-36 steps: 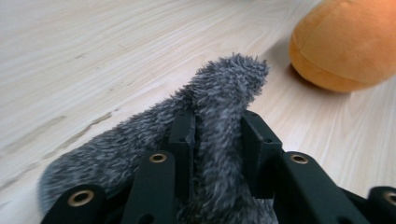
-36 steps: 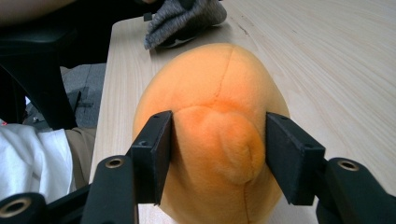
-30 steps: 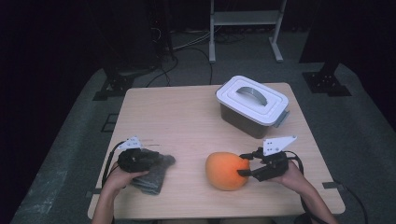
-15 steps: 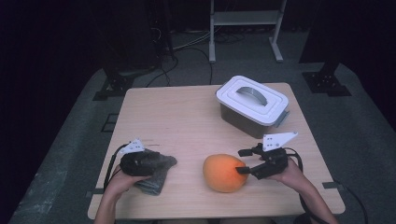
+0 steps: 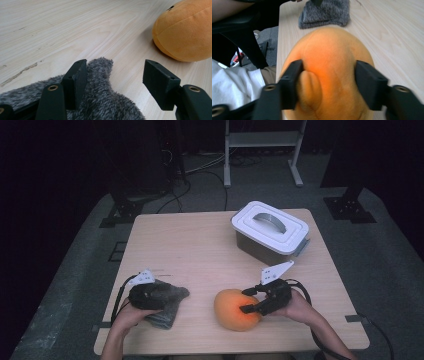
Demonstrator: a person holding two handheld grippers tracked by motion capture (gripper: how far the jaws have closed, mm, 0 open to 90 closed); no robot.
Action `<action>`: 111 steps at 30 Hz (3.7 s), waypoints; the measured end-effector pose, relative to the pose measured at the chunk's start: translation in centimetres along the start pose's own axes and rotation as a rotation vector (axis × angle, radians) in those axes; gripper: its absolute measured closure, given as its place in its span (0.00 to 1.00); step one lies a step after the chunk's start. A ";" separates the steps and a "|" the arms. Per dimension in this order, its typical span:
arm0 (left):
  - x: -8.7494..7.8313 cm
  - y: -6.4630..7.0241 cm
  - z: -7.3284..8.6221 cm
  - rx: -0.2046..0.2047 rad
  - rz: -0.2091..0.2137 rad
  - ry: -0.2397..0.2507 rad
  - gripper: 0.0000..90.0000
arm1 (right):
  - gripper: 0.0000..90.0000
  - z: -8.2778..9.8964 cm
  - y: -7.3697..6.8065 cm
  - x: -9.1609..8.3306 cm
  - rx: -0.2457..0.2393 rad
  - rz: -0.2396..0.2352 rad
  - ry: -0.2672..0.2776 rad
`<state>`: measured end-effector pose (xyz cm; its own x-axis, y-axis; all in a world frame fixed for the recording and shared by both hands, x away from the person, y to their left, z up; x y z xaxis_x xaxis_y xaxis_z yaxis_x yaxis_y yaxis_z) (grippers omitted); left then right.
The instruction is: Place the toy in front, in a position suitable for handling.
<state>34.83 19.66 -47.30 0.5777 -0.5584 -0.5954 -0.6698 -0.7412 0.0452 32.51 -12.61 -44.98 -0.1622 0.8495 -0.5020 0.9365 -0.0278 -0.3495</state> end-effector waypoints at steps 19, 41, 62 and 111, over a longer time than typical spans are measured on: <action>-0.4 -0.2 -0.4 -0.032 0.012 0.032 0.38 | 0.66 -3.2 4.4 -1.5 -0.119 0.102 -0.007; -0.4 0.1 -0.4 -0.034 0.016 0.026 0.35 | 0.40 -1.5 -1.0 -1.3 -0.129 0.075 0.098; -0.4 0.1 -0.5 -0.033 0.021 0.028 0.34 | 0.46 -3.2 4.2 -2.6 0.045 0.202 0.158; 0.1 0.7 -0.3 -0.026 0.047 0.004 0.32 | 0.53 -2.0 0.8 1.0 -0.210 -0.114 -0.041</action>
<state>34.56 19.03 -47.08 0.5480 -0.5938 -0.5892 -0.6838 -0.7237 0.0933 33.76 -10.77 -44.17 -0.2786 0.8186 -0.5022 0.9549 0.1804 -0.2358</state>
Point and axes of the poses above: each handheld gripper's, and its own axes: x roughly forward along the jaws, z roughly out of its underside, y roughly to its right, the point moved 6 cm from there along x, roughly forward along the jaws, and after that the axes turned 13 degrees about -z, right-handed, at the moved point
